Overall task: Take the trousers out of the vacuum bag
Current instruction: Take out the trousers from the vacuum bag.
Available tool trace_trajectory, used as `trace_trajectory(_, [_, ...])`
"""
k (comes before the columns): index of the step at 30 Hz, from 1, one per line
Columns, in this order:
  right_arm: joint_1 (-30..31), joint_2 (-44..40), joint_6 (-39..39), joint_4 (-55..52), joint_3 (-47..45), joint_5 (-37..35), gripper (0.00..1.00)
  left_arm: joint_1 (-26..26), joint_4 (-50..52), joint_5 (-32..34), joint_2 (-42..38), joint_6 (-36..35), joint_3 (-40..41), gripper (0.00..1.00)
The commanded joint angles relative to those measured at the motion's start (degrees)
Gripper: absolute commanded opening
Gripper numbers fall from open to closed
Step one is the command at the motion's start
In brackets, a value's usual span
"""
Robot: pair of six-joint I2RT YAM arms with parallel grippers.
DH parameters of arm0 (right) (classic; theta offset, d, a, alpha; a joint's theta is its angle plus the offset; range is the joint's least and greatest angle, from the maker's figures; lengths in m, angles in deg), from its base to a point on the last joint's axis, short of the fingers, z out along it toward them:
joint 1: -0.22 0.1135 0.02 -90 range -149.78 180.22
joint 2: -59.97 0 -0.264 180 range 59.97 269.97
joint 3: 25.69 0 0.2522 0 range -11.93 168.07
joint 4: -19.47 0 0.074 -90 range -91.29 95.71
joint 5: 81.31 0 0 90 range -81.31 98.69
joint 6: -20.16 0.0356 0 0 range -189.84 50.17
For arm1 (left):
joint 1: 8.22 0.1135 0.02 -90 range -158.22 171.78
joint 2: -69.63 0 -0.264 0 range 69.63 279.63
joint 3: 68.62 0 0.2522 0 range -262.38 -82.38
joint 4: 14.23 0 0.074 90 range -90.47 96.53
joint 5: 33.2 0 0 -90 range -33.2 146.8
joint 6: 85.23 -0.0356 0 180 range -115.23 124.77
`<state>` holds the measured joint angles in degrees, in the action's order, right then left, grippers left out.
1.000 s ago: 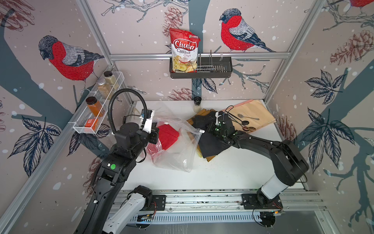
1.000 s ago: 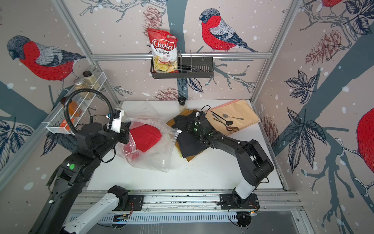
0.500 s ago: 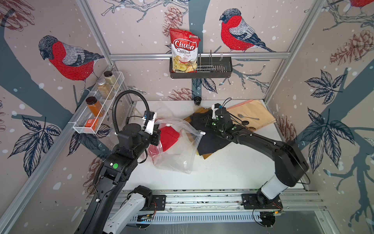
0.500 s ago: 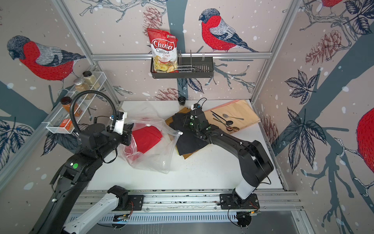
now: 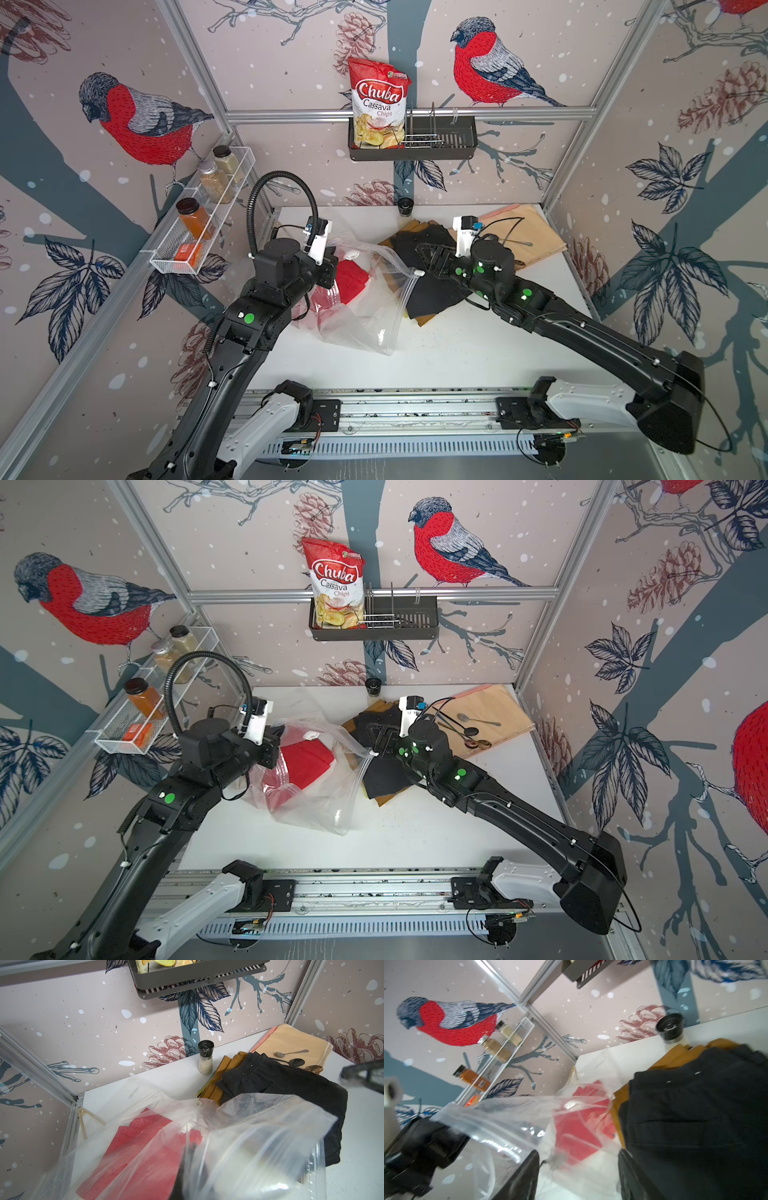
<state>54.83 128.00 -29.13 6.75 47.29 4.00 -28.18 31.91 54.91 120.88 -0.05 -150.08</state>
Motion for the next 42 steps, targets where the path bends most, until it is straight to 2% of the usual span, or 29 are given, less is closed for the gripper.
trace_trajectory(1, [4.15, 1.41, 1.91, 4.84, -0.11, 0.04, 0.61, 0.09, -1.3, -2.73, 1.25, -0.39, -2.25, 0.0])
trace_trajectory(6, [8.96, 8.29, 3.83, 11.63, 0.52, 2.25, 0.6, 0.09, -1.86, -3.48, 2.27, 0.6, -3.58, 0.0])
trace_trajectory(10, [11.85, 13.99, 4.77, 15.28, 2.01, 2.65, 0.59, 0.09, -2.81, -1.12, 3.41, 1.84, -4.65, 0.0])
trace_trajectory(16, [12.9, 24.97, 9.03, 21.22, 3.57, 1.0, 0.6, 0.01, -4.12, -0.54, 4.68, 3.45, -7.2, 0.0])
trace_trajectory(23, [13.69, 39.95, 12.62, 20.99, 14.04, 4.2, 0.58, -0.03, -4.54, 0.14, 5.01, 3.6, -7.75, 0.0])
trace_trajectory(28, [16.31, 42.92, 11.87, 17.37, 17.95, -0.11, 0.58, -0.05, -3.82, 2.46, 5.12, 3.02, -7.94, 0.0])
trace_trajectory(33, [16.59, 45.53, 14.08, 16.45, 19.6, 0.27, 0.6, 0.01, -4.21, 0.63, 5.72, 2.8, -8.21, 0.0])
trace_trajectory(36, [15.74, 46.87, 16.01, 16.52, 19.3, -0.76, 0.61, 0.0, -4.56, -0.32, 5.03, 2.97, -7.96, 0.0])
trace_trajectory(42, [11.24, 47.69, 21.66, 22.33, 15.82, 3.41, 0.61, -0.03, -2.53, -1.24, 4.14, 2.36, -7.97, 0.0])
